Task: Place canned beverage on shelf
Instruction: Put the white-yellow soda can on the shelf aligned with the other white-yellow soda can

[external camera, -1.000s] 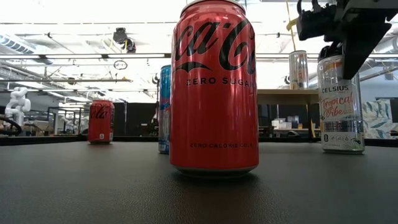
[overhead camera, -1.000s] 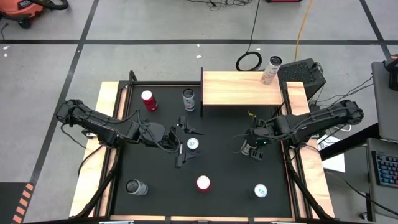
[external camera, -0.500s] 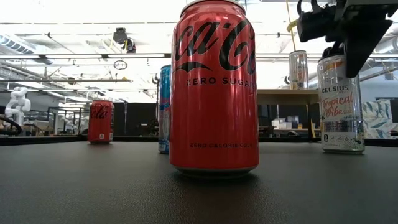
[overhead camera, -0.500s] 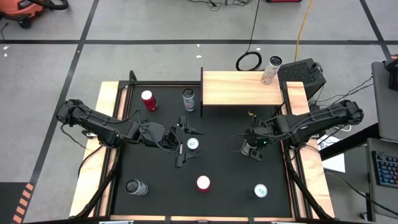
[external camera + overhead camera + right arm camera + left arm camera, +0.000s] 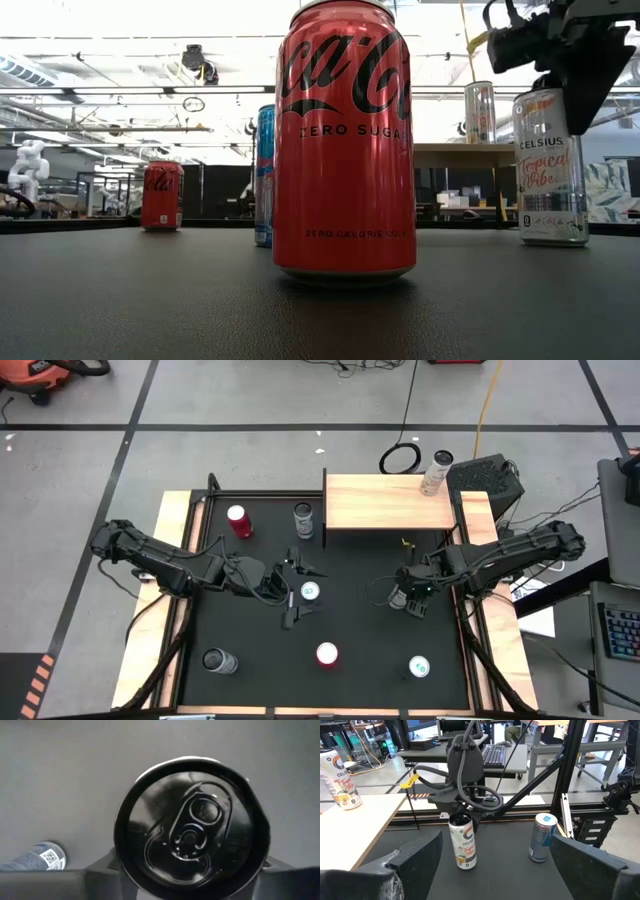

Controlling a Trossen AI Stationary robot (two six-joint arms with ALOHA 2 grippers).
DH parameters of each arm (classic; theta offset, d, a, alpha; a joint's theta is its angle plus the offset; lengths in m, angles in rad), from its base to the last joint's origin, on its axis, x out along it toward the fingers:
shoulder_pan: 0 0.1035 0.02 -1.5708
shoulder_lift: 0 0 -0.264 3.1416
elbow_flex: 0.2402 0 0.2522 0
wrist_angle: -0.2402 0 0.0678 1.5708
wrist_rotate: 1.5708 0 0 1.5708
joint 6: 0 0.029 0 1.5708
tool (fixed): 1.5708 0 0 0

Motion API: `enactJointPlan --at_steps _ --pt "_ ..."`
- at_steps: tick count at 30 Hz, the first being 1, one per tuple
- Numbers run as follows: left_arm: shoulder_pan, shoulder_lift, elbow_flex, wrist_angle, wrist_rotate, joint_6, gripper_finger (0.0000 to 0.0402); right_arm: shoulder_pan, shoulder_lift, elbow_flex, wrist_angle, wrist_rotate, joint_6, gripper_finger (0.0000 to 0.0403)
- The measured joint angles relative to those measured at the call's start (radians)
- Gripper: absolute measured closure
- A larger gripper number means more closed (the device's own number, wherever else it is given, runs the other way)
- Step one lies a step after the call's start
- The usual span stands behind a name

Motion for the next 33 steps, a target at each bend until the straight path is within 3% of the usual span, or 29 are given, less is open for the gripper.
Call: enactJointPlan --at_steps 4,12,20,28,33 --pt "0.000 0.000 0.000 0.000 0.000 0.000 0.0030 0.000 0.000 0.000 -0.001 -0.021 -0.001 0.0214" --pt "0.000 0.000 0.000 0.000 0.000 0.000 0.0030 0.000 0.002 0.000 0.014 -0.042 -0.012 0.0142" --pt "0.000 0.000 0.000 0.000 0.000 -0.001 0.0030 0.000 0.002 -0.001 0.081 -0.054 -0.029 0.0120" --pt "0.000 0.000 0.000 0.000 0.000 -0.001 0.0030 0.000 0.002 -0.001 0.092 0.048 -0.004 0.0108" --pt "0.000 0.000 0.000 0.000 0.000 -0.001 0.0030 0.000 0.002 -0.001 0.122 0.054 -0.002 0.0103"
